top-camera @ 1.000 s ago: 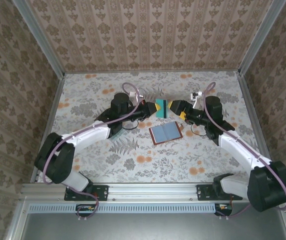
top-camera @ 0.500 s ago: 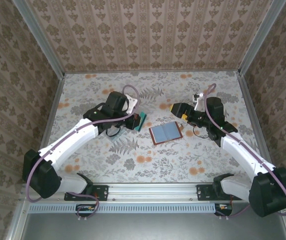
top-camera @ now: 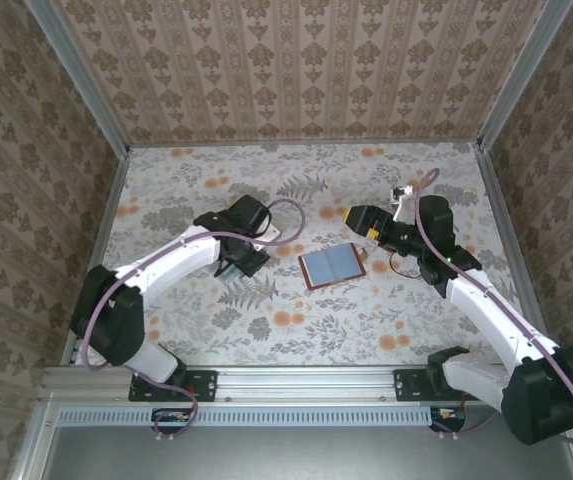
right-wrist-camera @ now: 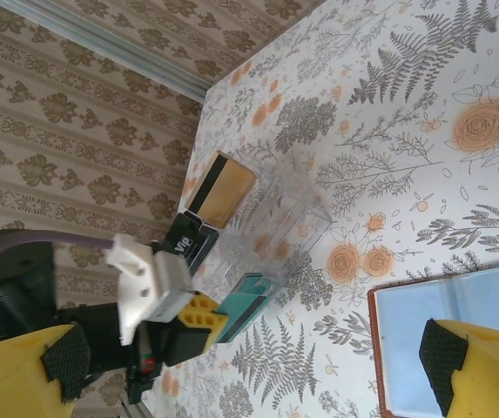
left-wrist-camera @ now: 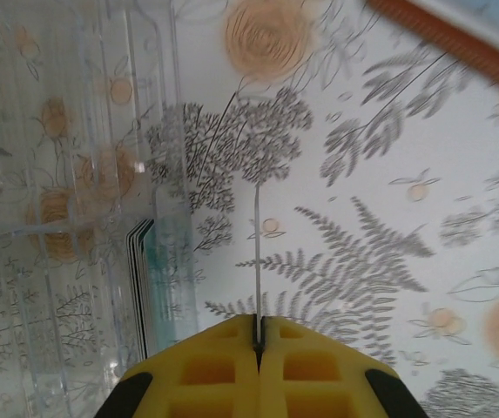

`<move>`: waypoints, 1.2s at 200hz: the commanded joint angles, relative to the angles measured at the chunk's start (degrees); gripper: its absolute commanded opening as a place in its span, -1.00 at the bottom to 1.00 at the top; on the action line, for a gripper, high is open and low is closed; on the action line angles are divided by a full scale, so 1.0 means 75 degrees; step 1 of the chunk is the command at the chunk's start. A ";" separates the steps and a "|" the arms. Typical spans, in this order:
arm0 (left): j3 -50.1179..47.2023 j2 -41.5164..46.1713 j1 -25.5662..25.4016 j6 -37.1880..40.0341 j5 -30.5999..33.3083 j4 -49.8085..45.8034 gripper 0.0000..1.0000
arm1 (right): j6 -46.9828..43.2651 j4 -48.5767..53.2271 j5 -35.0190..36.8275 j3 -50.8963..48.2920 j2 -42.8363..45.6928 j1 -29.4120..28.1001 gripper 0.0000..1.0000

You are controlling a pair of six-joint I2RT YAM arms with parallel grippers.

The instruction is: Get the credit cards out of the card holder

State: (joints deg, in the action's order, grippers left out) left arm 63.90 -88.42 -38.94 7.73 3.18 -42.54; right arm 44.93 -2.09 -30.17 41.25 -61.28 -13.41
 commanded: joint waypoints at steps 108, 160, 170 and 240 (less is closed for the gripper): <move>-0.0223 -0.0212 0.0313 0.0672 0.1264 -0.0087 -1.00 | -0.0099 0.0156 0.0130 0.0031 0.0108 0.0025 1.00; -0.0383 -0.0211 0.0513 0.0635 0.1305 0.0057 -1.00 | -0.0061 0.0138 0.0107 -0.0005 0.0107 0.0023 1.00; -0.0419 -0.0211 0.0536 0.0623 0.1301 0.0099 -1.00 | -0.0064 0.0130 0.0098 -0.0016 0.0105 0.0020 1.00; -0.0660 -0.0219 0.0645 0.0642 0.1235 0.0432 -1.00 | -0.0037 0.0125 0.0074 -0.0049 0.0108 0.0018 1.00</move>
State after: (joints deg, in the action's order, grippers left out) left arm 60.01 -89.95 -34.54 11.84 12.05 -40.25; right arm 44.73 -1.02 -30.17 41.25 -60.95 -13.41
